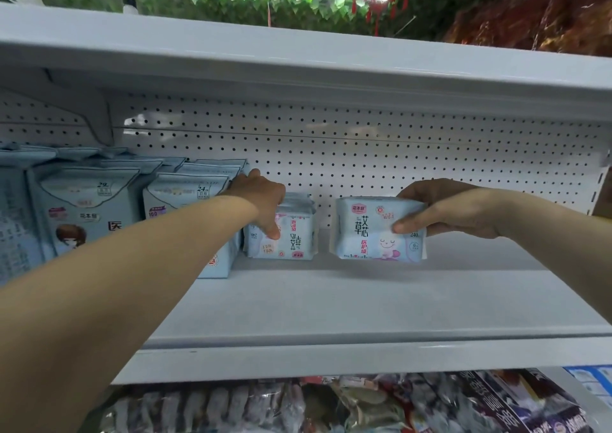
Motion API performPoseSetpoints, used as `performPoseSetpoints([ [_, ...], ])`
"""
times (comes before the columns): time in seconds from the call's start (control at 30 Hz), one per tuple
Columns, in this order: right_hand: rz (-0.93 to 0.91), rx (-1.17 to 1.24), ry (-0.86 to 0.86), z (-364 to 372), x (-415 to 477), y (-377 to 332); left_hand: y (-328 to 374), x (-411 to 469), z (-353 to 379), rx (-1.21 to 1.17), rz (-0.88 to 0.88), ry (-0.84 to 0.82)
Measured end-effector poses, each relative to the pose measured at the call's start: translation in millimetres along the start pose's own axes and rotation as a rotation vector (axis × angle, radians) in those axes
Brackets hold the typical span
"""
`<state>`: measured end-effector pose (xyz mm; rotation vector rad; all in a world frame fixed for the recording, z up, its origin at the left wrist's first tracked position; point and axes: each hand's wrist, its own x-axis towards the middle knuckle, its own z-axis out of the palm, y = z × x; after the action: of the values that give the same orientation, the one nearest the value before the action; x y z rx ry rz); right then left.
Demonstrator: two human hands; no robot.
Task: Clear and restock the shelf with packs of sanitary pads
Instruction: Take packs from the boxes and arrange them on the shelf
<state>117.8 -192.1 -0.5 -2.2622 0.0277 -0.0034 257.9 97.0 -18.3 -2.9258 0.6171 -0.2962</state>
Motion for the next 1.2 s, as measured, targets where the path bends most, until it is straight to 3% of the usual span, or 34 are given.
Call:
performPoseSetpoints([
  [0.47, 0.011, 0.030, -0.011, -3.4, -2.4, 6.3, 19.9, 6.3, -10.7, -0.352, 0.143, -0.059],
  [0.6, 0.015, 0.043, -0.009, -11.7, -5.0, 8.2, 21.8, 8.0, -21.7, -0.641, 0.124, 0.014],
  [0.73, 0.021, 0.050, -0.007, -17.8, -7.4, 11.7, 21.2, 8.5, -22.5, -0.937, 0.019, -0.020],
  [0.9, 0.024, 0.063, -0.003, -24.4, -7.9, 19.2, 17.5, -6.2, -22.3, -0.786, -0.071, -0.182],
  [1.07, 0.020, 0.070, -0.010, -25.0, -8.0, 21.0, 7.1, -15.2, -39.1, -0.545, -0.013, -0.311],
  [1.2, 0.011, 0.069, -0.023, -23.0, -7.5, 17.4, 3.2, -22.9, -50.1, -0.426, 0.062, -0.277],
])
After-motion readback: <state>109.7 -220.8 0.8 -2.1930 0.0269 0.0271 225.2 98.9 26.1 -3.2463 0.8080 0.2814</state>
